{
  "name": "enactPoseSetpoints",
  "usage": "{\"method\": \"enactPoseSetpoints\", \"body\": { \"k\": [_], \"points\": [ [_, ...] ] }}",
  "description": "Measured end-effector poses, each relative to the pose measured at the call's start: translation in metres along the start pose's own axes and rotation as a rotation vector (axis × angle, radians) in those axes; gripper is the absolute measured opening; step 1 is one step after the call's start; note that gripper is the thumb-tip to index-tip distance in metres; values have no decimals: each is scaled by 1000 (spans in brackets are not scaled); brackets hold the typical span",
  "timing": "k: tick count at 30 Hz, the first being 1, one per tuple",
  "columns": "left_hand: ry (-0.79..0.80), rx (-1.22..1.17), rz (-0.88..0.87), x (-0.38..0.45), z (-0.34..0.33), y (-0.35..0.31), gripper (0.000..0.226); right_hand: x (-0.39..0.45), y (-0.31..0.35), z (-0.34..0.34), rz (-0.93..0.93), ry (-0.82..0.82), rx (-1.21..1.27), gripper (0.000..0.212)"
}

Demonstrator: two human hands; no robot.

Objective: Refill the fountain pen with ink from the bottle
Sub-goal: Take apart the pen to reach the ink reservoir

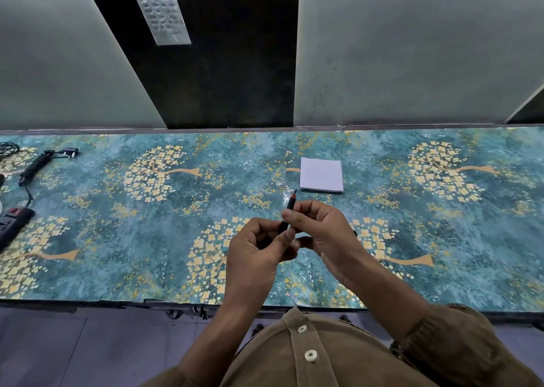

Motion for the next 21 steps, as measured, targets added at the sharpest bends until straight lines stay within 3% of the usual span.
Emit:
{"method": "enactPoseSetpoints", "body": {
  "k": [14, 21],
  "points": [
    [15, 38, 19, -1, 2, 7, 7, -4, -4, 0, -27, 9, -16, 26],
    [18, 48, 23, -1, 3, 9, 7, -5, -3, 1, -33, -5, -11, 11]
  ]
}}
Point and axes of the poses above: each hand's wrist, its own x-axis towards the middle knuckle, its own z-axis out of the back of the hand, y = z × x, the point moved 6 cm from there along x, towards the middle knuckle, and after that the axes turned 1 degree about -x, right-handed, at the moved point
